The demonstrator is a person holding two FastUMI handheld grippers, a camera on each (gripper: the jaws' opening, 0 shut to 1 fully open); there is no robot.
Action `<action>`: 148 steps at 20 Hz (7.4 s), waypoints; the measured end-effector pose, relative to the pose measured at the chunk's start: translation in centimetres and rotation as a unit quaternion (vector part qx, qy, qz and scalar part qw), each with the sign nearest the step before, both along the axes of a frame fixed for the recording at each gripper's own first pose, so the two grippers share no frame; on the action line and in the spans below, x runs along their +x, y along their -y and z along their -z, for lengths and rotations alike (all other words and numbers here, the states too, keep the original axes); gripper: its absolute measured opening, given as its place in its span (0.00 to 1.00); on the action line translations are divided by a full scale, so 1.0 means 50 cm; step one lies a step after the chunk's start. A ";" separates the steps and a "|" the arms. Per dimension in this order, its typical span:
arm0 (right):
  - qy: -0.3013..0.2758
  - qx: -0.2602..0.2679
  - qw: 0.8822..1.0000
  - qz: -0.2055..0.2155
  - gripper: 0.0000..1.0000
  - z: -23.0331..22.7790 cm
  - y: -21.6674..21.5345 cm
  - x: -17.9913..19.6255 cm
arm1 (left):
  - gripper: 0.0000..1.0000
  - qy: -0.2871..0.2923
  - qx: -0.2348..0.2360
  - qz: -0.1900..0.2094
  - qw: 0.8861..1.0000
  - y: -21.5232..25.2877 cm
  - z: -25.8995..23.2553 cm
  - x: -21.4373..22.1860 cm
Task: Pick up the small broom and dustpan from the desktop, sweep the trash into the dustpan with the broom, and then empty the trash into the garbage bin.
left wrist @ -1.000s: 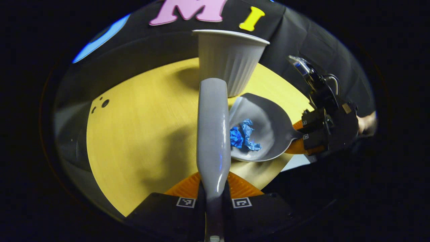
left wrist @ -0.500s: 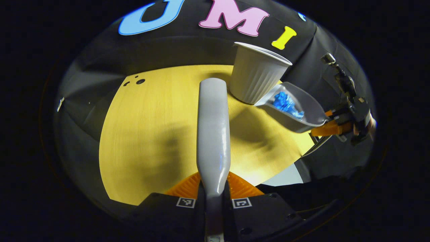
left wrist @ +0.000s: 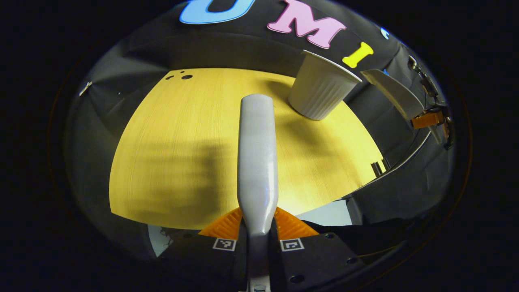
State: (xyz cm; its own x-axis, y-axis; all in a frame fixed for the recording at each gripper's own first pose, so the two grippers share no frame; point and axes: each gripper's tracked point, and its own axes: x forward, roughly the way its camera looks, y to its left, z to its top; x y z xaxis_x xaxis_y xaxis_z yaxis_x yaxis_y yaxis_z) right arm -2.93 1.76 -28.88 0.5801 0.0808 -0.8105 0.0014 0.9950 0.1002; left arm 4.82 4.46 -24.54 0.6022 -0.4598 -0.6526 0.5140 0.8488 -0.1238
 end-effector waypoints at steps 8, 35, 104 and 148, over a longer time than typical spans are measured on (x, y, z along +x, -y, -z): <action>0.045 -0.049 0.998 0.011 0.33 0.011 0.014 0.014 | 0.25 0.010 -0.012 -0.027 1.000 -0.020 -0.036 0.000; 0.056 -0.389 0.919 0.034 0.33 -0.011 0.105 0.017 | 0.25 0.010 -0.002 -0.052 0.999 0.064 -0.109 0.127; 0.224 -0.095 0.970 -0.013 0.33 0.011 -0.513 -0.183 | 0.28 0.031 -0.062 -0.164 0.984 -0.042 -0.082 0.085; 0.115 0.054 0.988 0.082 0.99 0.332 -0.555 -0.220 | 0.96 0.030 0.074 -0.100 0.992 0.060 -0.037 0.106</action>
